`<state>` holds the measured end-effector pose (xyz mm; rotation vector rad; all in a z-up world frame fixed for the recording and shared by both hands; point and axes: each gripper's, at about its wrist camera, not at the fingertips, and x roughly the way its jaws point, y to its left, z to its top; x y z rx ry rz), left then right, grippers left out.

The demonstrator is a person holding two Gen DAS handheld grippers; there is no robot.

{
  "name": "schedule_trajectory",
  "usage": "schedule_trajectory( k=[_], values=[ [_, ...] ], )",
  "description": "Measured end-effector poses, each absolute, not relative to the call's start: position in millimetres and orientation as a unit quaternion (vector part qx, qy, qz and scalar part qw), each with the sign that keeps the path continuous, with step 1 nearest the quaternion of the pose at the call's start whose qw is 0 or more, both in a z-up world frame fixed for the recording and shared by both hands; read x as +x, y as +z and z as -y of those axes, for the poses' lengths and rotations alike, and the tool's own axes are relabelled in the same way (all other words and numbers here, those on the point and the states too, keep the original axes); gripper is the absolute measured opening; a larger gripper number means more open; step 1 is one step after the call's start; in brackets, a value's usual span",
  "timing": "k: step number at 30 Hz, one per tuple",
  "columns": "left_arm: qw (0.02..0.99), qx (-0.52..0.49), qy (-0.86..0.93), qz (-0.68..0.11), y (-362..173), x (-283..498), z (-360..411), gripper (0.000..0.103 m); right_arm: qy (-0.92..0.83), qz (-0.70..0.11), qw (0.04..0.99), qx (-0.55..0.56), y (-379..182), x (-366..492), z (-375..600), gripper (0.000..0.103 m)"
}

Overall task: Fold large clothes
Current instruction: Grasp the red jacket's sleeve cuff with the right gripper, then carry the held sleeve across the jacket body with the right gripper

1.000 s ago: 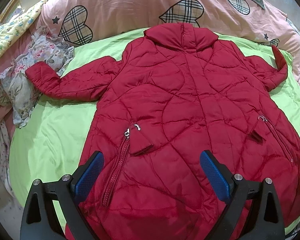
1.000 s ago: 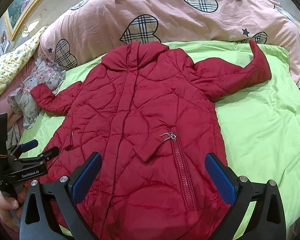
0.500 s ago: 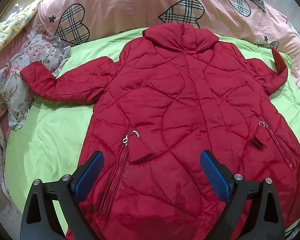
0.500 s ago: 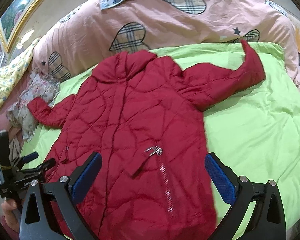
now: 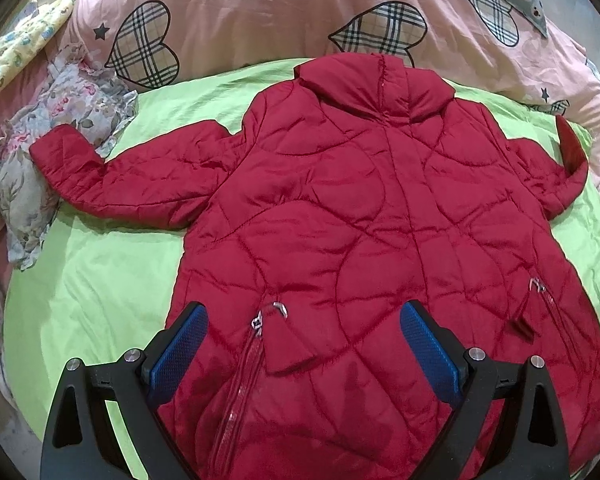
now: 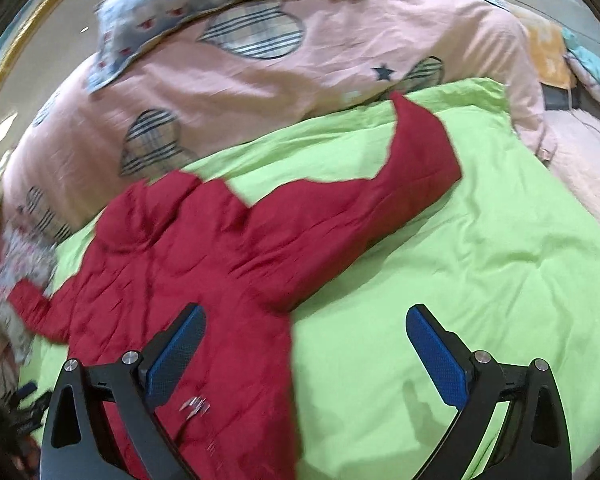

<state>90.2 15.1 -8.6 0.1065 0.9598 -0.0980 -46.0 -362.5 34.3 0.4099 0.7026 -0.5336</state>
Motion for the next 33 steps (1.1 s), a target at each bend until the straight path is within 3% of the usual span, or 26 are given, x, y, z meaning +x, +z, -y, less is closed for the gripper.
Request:
schedule_trajectory(
  k=[16,19,21,23,25,28,33],
  values=[
    [0.880,0.033,-0.060,-0.471,-29,143,-17,0.098,-0.376,-0.318,0.842,0.220,22,28,520,0.092],
    [0.877,0.029,-0.066,-0.474,-34,150,-15,0.098,-0.392,-0.333,0.824,0.236,10,38,549,0.078],
    [0.876,0.027,-0.069,-0.477,-39,154,-14,0.098,-0.380,-0.344,0.820,0.255,-2,43,562,0.061],
    [0.873,0.026,-0.071,-0.481,-43,157,-14,0.098,-0.377,-0.350,0.820,0.252,-7,46,560,0.030],
    [0.871,0.025,-0.073,-0.486,-48,159,-14,0.098,-0.374,-0.347,0.826,0.239,-7,46,552,0.019],
    [0.867,0.022,-0.076,-0.492,-52,160,-13,0.098,-0.354,-0.342,0.840,0.231,-3,42,536,0.012],
    [0.867,0.013,-0.081,-0.492,-54,159,-14,0.098,-0.286,-0.324,0.872,0.229,12,33,491,0.011]
  ],
)
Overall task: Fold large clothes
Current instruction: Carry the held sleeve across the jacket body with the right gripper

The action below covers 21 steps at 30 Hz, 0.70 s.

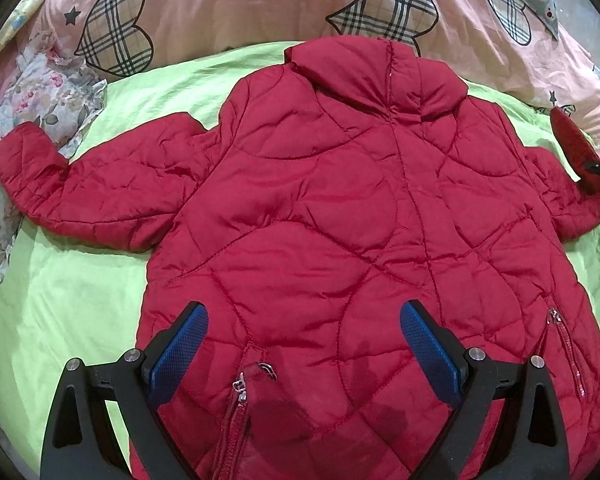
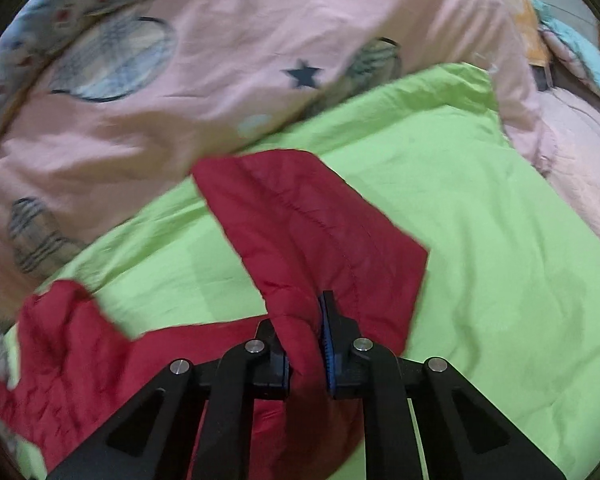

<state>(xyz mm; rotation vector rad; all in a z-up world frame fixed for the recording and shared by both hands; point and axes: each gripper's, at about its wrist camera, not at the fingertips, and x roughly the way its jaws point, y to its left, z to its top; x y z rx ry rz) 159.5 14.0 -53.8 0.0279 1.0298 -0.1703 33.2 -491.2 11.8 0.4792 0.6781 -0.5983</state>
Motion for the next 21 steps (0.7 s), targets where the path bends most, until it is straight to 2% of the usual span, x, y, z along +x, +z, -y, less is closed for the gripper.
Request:
schedule_trajectory(
  k=[10,14,21],
  values=[
    [0.857,-0.037,-0.107,-0.503,-55,160,-32,0.098,-0.074,-0.312,0.928,0.191,33,53,327,0.012],
    [0.848,-0.077,-0.131,-0.508,-53,162,-49,0.098,0.002,-0.343,0.930,0.129,17,73,250,0.012],
    [0.826,-0.143,-0.172,-0.517,-52,172,-83,0.097,0.077,-0.407,0.909,0.041,-30,96,181,0.012]
  ],
)
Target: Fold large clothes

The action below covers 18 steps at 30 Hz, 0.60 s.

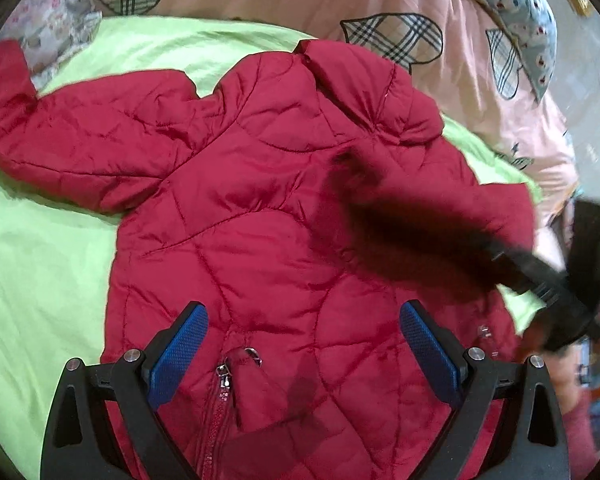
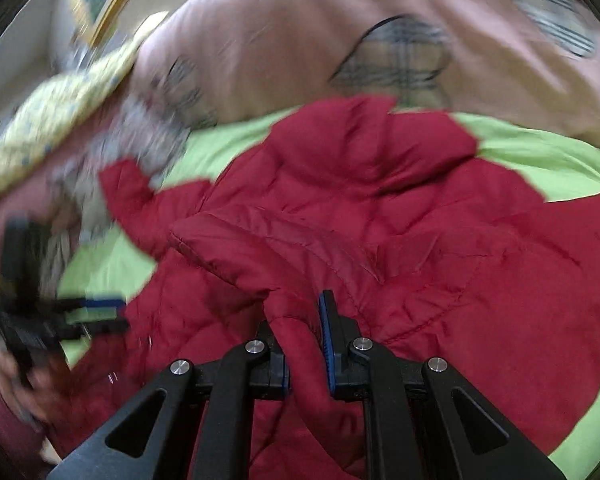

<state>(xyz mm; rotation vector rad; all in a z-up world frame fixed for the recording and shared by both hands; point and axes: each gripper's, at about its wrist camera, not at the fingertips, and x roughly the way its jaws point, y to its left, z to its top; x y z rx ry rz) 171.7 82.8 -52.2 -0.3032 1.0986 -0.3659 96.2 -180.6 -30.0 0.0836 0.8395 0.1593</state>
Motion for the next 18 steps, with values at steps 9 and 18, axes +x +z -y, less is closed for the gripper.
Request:
schedule_trajectory(
  k=[9,18],
  values=[
    [0.787,-0.186,-0.224,-0.544,-69,239,-90,0.097,0.104,-0.419,0.902,-0.023,-60,110,154,0.016],
    [0.739,-0.213,-0.256,-0.585,-121,306,-69,0.032,0.099,-0.426,0.899,-0.010,-63,111,158,0.018]
  ],
)
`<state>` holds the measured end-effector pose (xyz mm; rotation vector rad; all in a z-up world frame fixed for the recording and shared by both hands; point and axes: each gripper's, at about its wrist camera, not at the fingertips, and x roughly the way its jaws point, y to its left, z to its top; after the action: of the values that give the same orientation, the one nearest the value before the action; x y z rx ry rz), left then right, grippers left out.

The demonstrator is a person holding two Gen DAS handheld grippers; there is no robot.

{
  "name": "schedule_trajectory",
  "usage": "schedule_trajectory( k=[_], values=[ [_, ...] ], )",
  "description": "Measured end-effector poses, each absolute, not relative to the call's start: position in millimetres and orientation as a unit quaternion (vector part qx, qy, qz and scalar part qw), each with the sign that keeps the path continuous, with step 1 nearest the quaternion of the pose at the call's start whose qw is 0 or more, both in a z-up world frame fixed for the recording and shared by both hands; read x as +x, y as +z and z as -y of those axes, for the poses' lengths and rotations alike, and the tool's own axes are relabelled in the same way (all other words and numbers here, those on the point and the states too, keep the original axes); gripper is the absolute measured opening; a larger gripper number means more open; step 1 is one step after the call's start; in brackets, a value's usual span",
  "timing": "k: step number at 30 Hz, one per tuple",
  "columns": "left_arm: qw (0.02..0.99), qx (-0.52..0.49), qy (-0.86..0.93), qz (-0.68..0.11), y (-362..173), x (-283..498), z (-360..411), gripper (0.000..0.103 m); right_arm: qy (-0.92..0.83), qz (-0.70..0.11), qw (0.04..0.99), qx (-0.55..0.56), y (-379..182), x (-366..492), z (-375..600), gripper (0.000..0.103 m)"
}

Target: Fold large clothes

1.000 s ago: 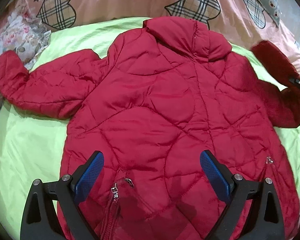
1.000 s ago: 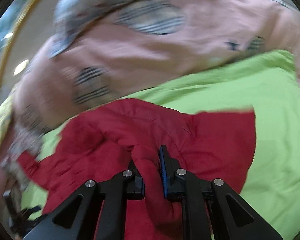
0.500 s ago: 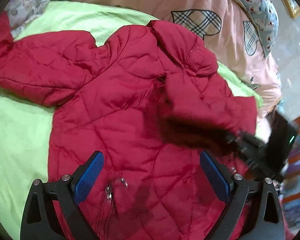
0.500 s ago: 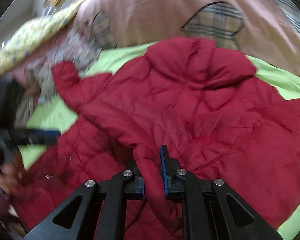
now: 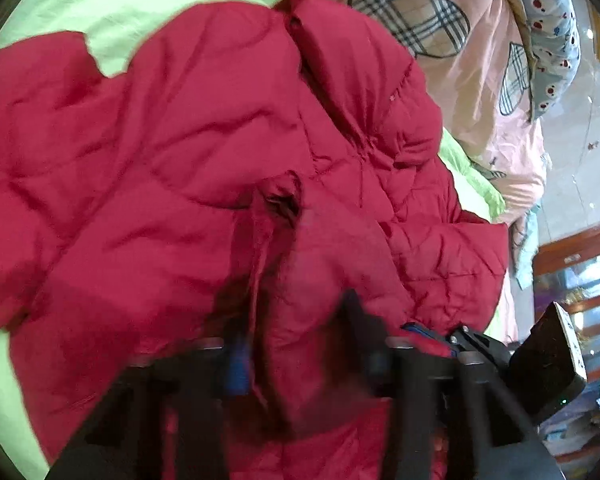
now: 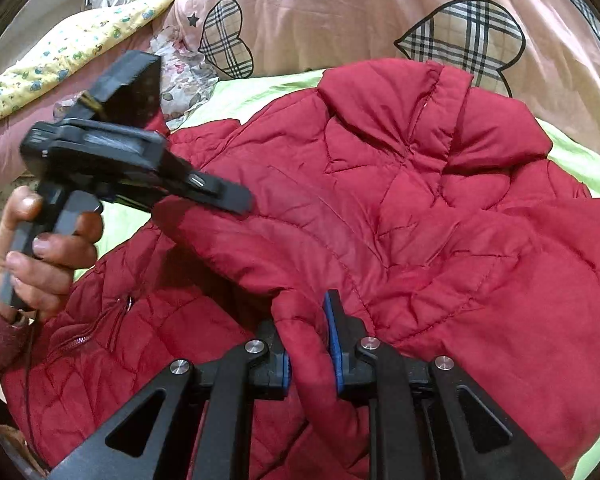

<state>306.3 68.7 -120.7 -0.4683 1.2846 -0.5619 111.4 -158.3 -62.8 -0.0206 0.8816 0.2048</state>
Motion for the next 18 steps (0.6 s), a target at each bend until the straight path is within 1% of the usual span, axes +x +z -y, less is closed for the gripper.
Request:
schedule_trajectory(
  k=[1,3,4,5,9,13,16,18],
  values=[
    [0.744,-0.213,-0.256,-0.580,-117,306,-69,0.025,0.099,-0.429,0.898,-0.009,-62,112,159,0.021],
    [0.759,-0.203,-0.254,-0.564,-108,303,-73,0.019,0.104,-0.432,0.896,0.001,-59,107,159,0.030],
    [0.773,-0.191,-0.246,-0.552,-102,300,-78,0.018,0.105,-0.430,0.897,0.005,-56,100,161,0.037],
    [0.786,-0.183,-0.242,-0.538,-93,296,-76,0.017,0.103,-0.427,0.898,0.007,-52,93,163,0.042],
    [0.829,-0.133,-0.199,-0.505,-78,283,-89,0.017,0.081,-0.413,0.906,0.034,-38,71,179,0.043],
    [0.854,-0.087,-0.165,-0.486,-77,277,-82,0.017,0.010,-0.372,0.926,0.061,-14,57,213,0.043],
    [0.863,-0.057,-0.151,-0.478,-78,274,-64,0.018,-0.050,-0.368,0.926,0.073,-8,64,235,0.052],
    [0.869,-0.037,-0.141,-0.474,-81,273,-54,0.018,-0.071,-0.379,0.918,0.087,-14,76,250,0.052]
  ],
)
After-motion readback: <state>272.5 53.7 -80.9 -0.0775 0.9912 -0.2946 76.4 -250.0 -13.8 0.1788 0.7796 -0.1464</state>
